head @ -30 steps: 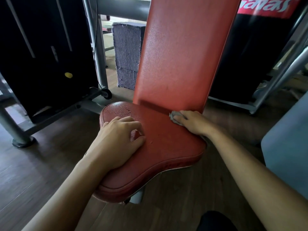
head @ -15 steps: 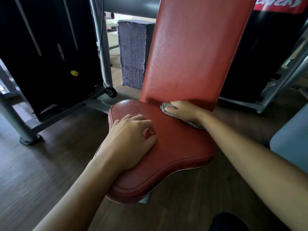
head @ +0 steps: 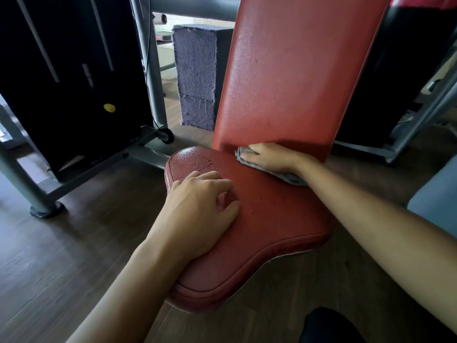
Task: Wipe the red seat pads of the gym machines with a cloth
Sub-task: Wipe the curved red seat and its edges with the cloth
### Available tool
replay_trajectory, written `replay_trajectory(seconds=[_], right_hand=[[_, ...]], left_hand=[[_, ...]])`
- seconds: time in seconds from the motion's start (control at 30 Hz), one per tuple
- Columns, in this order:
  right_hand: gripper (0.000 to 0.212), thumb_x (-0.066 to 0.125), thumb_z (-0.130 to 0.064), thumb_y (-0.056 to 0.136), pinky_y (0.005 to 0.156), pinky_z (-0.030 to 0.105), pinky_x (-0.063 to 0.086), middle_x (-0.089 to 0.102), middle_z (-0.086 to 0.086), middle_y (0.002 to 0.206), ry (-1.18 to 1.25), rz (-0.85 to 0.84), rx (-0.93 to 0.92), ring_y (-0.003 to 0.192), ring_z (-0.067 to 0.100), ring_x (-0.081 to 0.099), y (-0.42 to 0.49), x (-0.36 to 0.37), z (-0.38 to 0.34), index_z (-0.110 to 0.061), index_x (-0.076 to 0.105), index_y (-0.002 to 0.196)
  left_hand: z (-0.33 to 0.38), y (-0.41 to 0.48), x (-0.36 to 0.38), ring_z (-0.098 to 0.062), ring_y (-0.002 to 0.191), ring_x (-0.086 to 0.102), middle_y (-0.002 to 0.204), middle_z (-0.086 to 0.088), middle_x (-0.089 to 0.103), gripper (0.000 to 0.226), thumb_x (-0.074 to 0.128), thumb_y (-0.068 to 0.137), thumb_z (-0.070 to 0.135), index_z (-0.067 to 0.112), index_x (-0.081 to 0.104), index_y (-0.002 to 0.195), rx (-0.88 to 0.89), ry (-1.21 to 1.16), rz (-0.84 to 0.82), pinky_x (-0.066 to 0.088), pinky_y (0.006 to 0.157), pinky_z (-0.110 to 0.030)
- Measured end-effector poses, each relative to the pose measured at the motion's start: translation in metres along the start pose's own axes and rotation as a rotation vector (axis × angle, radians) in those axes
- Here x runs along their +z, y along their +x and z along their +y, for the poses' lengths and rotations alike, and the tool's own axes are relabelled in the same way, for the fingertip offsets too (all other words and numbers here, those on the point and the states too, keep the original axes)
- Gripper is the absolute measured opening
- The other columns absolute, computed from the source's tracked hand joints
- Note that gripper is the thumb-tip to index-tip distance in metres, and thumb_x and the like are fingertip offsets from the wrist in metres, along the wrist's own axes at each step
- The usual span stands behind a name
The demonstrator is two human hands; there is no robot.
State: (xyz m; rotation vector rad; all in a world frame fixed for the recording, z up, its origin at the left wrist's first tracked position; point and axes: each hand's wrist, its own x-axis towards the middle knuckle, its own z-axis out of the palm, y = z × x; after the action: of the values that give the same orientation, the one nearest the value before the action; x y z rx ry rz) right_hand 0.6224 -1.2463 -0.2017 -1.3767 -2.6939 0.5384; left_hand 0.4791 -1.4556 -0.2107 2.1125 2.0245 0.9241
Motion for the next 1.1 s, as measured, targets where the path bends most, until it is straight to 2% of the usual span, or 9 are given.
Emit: replay_trajectory(seconds=[0.07,0.17,0.27,0.43,0.63,0.77,0.93,1.03,1.1], right_hand=[[0.030,0.045,-0.048,0.103,0.086,0.026,0.034,0.061,0.003,0.118,-0.037,-0.043,0.013,0.109,0.017,0.055,-0.004,-0.002,0.007,-0.023,0.056,0.091],[0.051,0.039,-0.053,0.103,0.101,0.030,0.038,0.058,0.004,0.138,-0.064,-0.150,0.125,0.126,0.021,0.054,-0.017,-0.014,0.024,-0.013,0.061,0.126],[0.048,0.036,-0.050,0.105,0.089,0.027,0.035,0.061,0.009,0.132,-0.065,-0.140,0.144,0.115,0.023,0.056,-0.017,-0.011,0.022,-0.011,0.062,0.117],[0.045,0.041,-0.041,0.106,0.081,0.028,0.034,0.062,0.018,0.131,-0.040,0.017,-0.013,0.120,0.029,0.057,0.024,0.009,-0.034,-0.003,0.062,0.117],[0.037,0.042,-0.032,0.108,0.080,0.013,0.037,0.064,0.002,0.126,0.091,-0.114,-0.116,0.108,0.012,0.054,0.065,0.009,-0.048,-0.006,0.066,0.118],[0.031,0.043,-0.034,0.108,0.077,0.020,0.038,0.065,-0.004,0.101,0.013,-0.102,-0.099,0.098,0.012,0.055,0.051,0.002,-0.016,-0.015,0.062,0.092],[0.035,0.042,-0.029,0.108,0.067,0.005,0.035,0.066,-0.001,0.114,0.122,-0.066,-0.157,0.101,0.006,0.053,0.064,0.013,-0.041,-0.004,0.066,0.118],[0.034,0.045,-0.030,0.108,0.072,0.010,0.032,0.064,-0.003,0.116,0.150,0.004,-0.169,0.106,0.006,0.053,0.072,0.022,-0.055,-0.007,0.066,0.122],[0.033,0.047,-0.032,0.107,0.067,0.005,0.032,0.059,-0.009,0.112,0.138,0.050,-0.167,0.106,0.004,0.053,0.069,0.025,-0.049,-0.010,0.066,0.123]], left_hand=[[0.000,0.000,0.000,-0.012,0.095,0.053,0.091,0.020,0.059,0.022,0.050,0.084,0.051,0.038,0.067,0.088,-0.014,-0.009,0.004,0.050,0.087,-0.045],[0.000,0.001,0.000,-0.012,0.096,0.051,0.093,0.021,0.059,0.025,0.046,0.083,0.054,0.039,0.066,0.088,-0.015,0.006,-0.018,0.048,0.088,-0.045],[0.000,0.001,0.000,-0.012,0.096,0.049,0.095,0.021,0.058,0.021,0.049,0.085,0.054,0.040,0.064,0.088,-0.007,0.026,-0.025,0.047,0.090,-0.044],[0.000,0.002,0.000,-0.012,0.096,0.049,0.096,0.019,0.059,0.019,0.051,0.085,0.052,0.039,0.064,0.090,-0.006,0.028,-0.031,0.048,0.089,-0.043],[-0.001,0.001,-0.001,-0.012,0.095,0.049,0.095,0.021,0.059,0.021,0.050,0.085,0.052,0.038,0.066,0.089,-0.018,0.003,-0.027,0.047,0.088,-0.043],[-0.002,0.001,0.001,-0.011,0.092,0.047,0.090,0.020,0.055,0.020,0.051,0.085,0.052,0.038,0.065,0.089,0.000,0.013,-0.023,0.047,0.088,-0.043],[-0.003,0.001,0.002,-0.010,0.092,0.047,0.091,0.022,0.053,0.015,0.054,0.087,0.051,0.040,0.063,0.088,0.013,0.014,-0.020,0.046,0.088,-0.042],[-0.003,0.002,0.002,-0.011,0.093,0.047,0.094,0.022,0.056,0.018,0.052,0.086,0.052,0.039,0.064,0.088,0.015,0.011,-0.014,0.047,0.087,-0.042],[-0.003,0.001,0.002,-0.011,0.093,0.047,0.094,0.021,0.056,0.016,0.054,0.087,0.051,0.039,0.064,0.089,0.021,0.017,-0.014,0.047,0.087,-0.042]])
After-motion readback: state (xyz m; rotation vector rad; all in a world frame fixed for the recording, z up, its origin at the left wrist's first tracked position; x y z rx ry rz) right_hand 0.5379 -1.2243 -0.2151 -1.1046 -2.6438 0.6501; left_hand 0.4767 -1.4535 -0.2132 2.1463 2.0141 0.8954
